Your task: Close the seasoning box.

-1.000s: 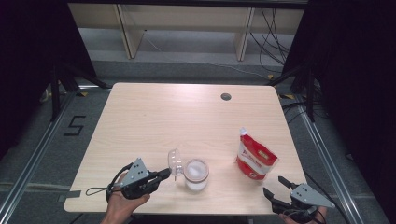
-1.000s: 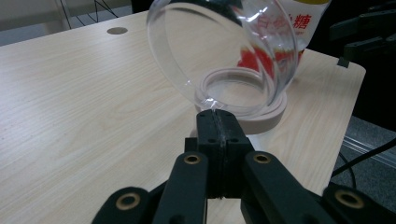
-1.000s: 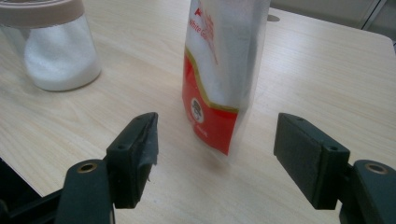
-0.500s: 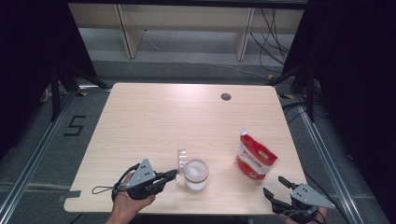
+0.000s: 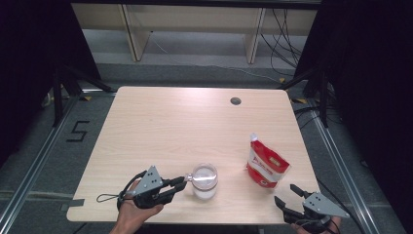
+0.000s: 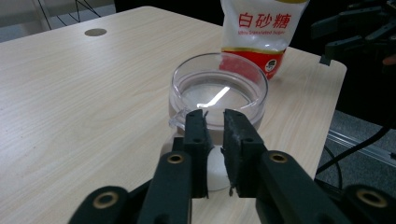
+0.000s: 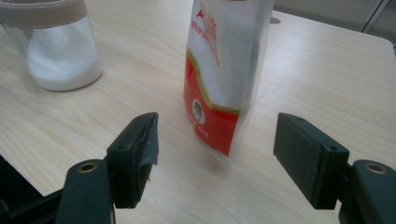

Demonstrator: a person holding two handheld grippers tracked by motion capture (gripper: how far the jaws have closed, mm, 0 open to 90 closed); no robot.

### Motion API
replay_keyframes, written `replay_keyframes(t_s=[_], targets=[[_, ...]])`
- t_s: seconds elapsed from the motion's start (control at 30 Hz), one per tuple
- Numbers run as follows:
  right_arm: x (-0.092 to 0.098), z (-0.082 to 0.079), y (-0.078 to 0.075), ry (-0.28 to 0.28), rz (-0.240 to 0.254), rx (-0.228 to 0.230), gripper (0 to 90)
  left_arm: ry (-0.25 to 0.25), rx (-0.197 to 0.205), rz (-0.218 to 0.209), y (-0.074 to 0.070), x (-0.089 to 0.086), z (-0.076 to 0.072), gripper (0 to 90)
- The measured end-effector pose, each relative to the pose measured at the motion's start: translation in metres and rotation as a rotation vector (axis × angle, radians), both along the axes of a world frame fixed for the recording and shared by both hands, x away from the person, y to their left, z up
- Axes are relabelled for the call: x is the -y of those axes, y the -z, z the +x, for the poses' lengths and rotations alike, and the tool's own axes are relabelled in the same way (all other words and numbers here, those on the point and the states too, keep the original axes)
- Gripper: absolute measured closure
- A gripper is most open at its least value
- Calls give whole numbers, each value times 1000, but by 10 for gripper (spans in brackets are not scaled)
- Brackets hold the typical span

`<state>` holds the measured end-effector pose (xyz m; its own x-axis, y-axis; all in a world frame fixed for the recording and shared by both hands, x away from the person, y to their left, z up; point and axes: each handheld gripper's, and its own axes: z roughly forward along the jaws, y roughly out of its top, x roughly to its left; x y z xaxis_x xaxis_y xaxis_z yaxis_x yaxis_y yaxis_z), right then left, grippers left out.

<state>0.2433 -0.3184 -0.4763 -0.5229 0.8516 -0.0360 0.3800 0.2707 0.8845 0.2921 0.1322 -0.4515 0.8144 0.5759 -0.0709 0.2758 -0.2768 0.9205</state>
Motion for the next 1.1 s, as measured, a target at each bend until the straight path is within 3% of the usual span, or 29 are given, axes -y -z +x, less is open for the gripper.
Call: replay_keyframes(t_s=[0.3,0.43,0.53,0.63,0.67,0.77,0.93,0.97,1.0,1.03,1.1], targets=[[1,2,1,-9,-17,24,318,-22,-30,1,5,-15,-6,556],[0,1,1,-8,-6,3,315,-21,-26,29,6,-19,-8,459],[0,1,0,-10,-4,7,311,-26,-41,22,7,-19,-10,381],[0,1,1,-12,-8,8,309,-29,-36,32,9,-21,-10,346],[-2,-1,1,5,3,-12,309,-37,-48,26,10,-22,-11,338],[-2,-1,1,5,1,-12,308,-56,-72,5,13,-23,-12,319],[-1,-1,1,4,-2,-13,307,-47,-59,24,15,-28,-12,298],[1,2,1,-13,-33,28,308,-47,-60,21,16,-29,-12,291],[-1,-1,2,2,-10,-7,308,-60,-77,9,17,-29,-13,281],[-1,-1,2,3,-9,-6,308,-64,-80,19,17,-30,-14,276],[2,3,1,-23,-37,35,307,-55,-67,40,19,-33,-13,269]])
